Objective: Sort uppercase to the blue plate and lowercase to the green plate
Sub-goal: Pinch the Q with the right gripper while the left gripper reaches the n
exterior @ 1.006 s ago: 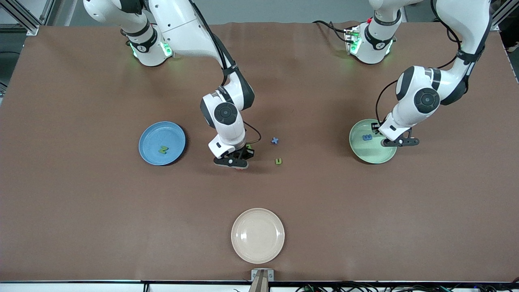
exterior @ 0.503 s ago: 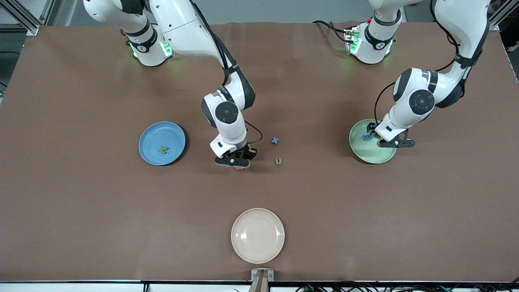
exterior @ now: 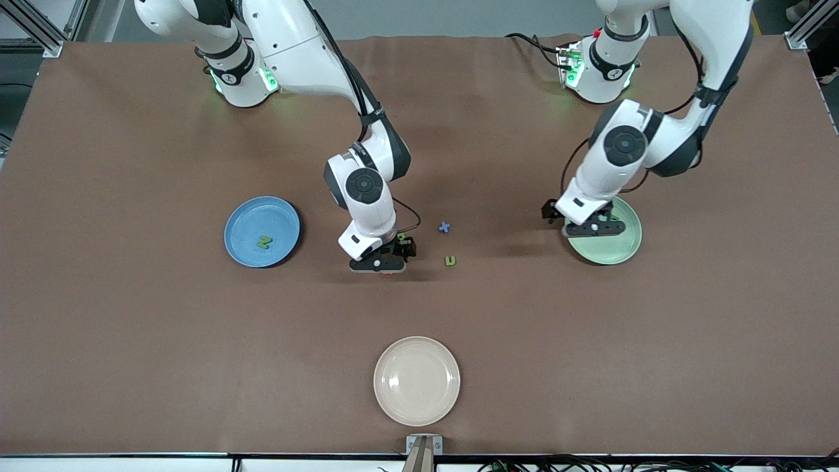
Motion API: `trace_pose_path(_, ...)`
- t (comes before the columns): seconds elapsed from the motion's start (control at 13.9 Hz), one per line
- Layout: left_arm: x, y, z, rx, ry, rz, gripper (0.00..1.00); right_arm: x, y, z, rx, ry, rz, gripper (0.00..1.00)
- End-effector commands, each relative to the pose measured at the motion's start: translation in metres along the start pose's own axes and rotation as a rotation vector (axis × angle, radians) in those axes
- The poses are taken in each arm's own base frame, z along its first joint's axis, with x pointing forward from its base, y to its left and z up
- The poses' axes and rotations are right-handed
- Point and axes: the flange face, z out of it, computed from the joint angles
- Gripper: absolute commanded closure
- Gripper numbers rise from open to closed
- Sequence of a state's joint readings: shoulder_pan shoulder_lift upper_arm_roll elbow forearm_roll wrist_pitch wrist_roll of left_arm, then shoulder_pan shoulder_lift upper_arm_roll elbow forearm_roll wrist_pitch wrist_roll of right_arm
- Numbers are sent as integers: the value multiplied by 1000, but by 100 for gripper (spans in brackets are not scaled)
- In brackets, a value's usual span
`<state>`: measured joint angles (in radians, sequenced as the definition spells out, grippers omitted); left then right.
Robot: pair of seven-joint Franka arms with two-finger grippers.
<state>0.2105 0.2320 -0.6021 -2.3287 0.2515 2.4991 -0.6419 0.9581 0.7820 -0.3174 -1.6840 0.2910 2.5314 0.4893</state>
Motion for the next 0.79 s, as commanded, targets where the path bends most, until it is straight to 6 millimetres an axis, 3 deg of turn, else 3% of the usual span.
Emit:
trace_pose_path(0.0,14,47,1,-48,-8,-71,1,12,9,1,0,8,-90,0)
trace_pose_path(0.29,43,109,-1,-69,-72,-146,1,17,17,5,-3,18,-216,10)
trace_pose_path(0.5,72,142,5,-99,-72,-220,1,17,18,13,-3,41,-227,19)
trace_pose_path(0.72,88,172,20,-69,-59,-270,2,15,18,16,-8,39,-245,30)
